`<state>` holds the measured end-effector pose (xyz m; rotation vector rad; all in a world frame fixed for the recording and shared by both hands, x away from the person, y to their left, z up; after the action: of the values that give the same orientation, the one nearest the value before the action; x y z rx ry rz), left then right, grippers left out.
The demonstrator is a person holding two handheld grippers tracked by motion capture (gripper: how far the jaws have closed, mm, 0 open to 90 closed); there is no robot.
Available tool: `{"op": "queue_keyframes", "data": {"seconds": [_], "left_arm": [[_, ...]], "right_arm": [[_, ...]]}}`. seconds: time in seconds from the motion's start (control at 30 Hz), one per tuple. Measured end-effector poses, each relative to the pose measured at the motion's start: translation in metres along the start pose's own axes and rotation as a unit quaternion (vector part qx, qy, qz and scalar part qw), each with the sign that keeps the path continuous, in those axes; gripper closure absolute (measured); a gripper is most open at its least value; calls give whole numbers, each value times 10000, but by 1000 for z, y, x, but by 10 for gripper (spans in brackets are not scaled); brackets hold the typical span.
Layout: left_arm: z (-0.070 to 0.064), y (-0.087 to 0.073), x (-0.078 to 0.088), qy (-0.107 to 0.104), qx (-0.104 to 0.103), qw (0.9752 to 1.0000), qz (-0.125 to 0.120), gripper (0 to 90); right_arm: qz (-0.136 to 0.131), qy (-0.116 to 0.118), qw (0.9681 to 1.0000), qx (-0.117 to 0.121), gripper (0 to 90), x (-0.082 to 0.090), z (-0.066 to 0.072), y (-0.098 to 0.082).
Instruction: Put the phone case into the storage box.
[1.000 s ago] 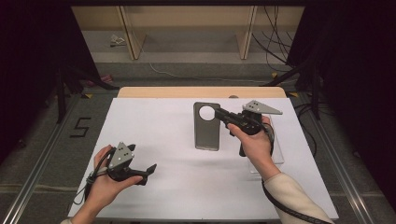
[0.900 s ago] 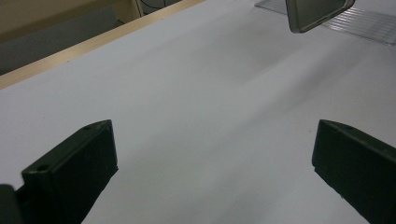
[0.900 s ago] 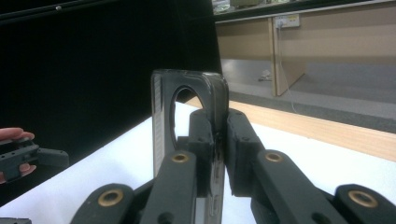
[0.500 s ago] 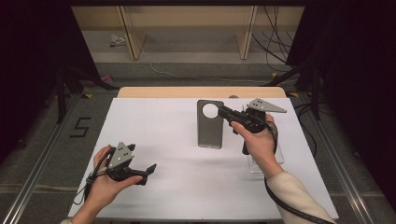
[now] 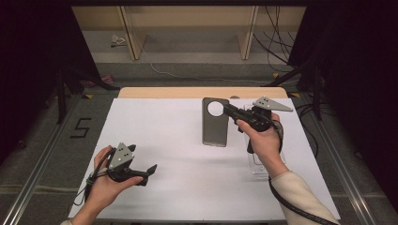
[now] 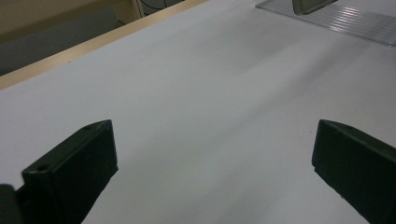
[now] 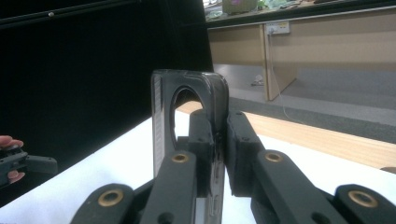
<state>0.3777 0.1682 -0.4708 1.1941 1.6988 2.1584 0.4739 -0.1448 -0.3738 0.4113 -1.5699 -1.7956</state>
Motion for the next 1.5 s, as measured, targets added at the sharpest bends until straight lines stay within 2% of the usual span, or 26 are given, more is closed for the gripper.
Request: {"op": "queue_keyframes", "data": {"seconds": [1.5], "left_arm": [[1,0,0,9,-1,10000,-17,0]], "right_arm": [[-171,-361,9992,57,827,19,-29,17]]}}
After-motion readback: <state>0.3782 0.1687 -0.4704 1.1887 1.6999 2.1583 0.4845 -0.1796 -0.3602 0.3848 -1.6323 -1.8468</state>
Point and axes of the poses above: each handheld gripper's, and its own axes: x roughly backward along the jaws, y roughly out of its top, z roughly to its left, the point moved 7 cm from there along -x, roughly forward along the jaws, and after that the axes turned 2 degrees about -y, right-handed, at the moved point
